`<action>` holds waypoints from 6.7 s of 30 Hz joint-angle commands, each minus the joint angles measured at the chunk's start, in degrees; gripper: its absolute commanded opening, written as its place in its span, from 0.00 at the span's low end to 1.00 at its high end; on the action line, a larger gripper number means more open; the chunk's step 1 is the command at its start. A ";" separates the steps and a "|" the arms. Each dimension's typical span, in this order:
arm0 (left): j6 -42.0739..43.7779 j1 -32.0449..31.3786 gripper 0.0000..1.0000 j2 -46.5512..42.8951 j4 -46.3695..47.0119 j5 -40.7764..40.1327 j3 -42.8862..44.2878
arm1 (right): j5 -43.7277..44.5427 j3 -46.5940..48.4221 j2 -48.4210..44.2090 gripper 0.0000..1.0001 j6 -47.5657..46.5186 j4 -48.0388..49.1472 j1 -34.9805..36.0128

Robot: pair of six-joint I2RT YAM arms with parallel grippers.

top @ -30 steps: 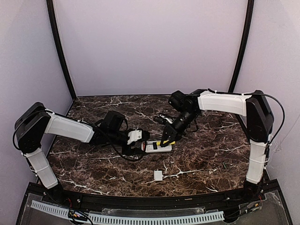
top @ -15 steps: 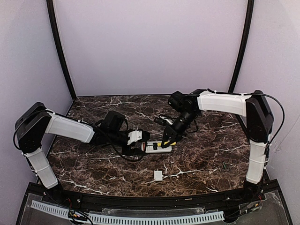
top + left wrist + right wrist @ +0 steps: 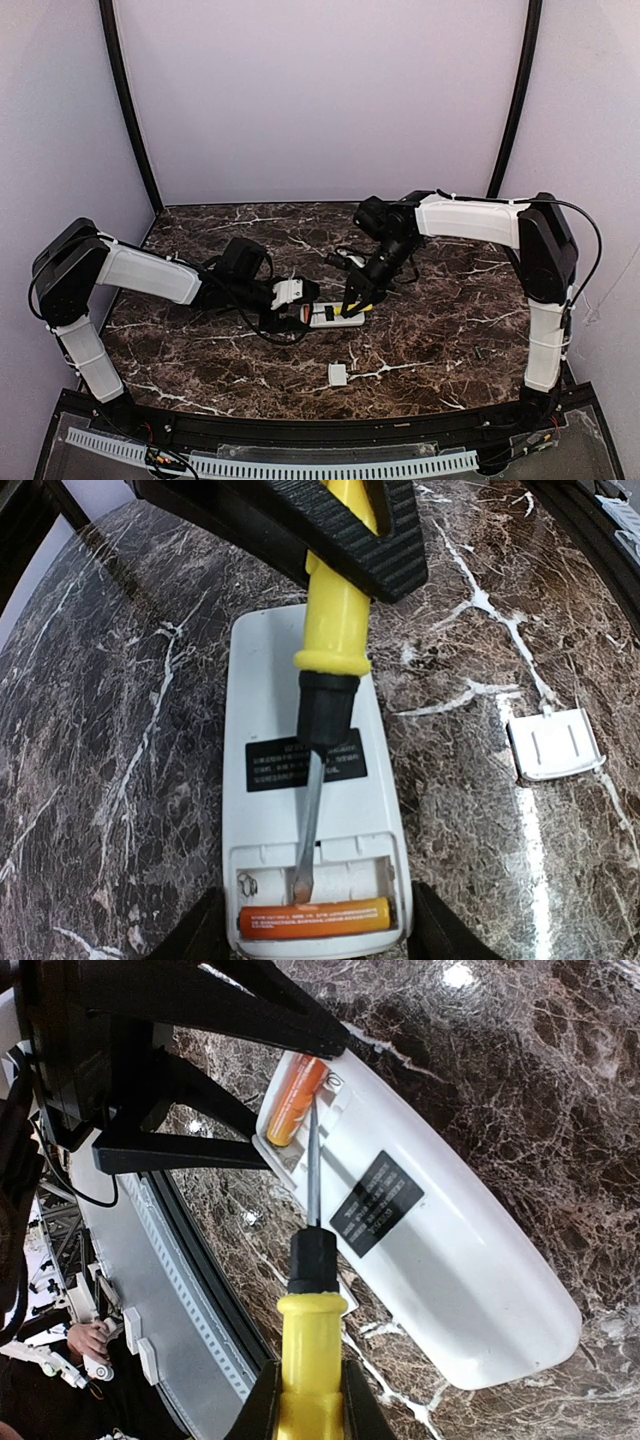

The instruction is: Unload the batteries from the remote control

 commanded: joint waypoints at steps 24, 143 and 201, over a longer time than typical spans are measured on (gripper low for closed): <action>0.61 -1.24 0.33 -1.51 1.20 2.78 -0.68 | -12.01 -2.78 2.84 0.00 -4.64 7.99 0.67; -3.65 -2.85 0.27 -0.47 4.74 1.90 -2.66 | -0.12 -10.05 -5.10 0.00 6.19 3.98 -0.58; -4.21 -2.68 0.25 0.14 7.48 3.69 -2.36 | -8.30 -11.37 -6.45 0.00 -2.67 7.69 1.14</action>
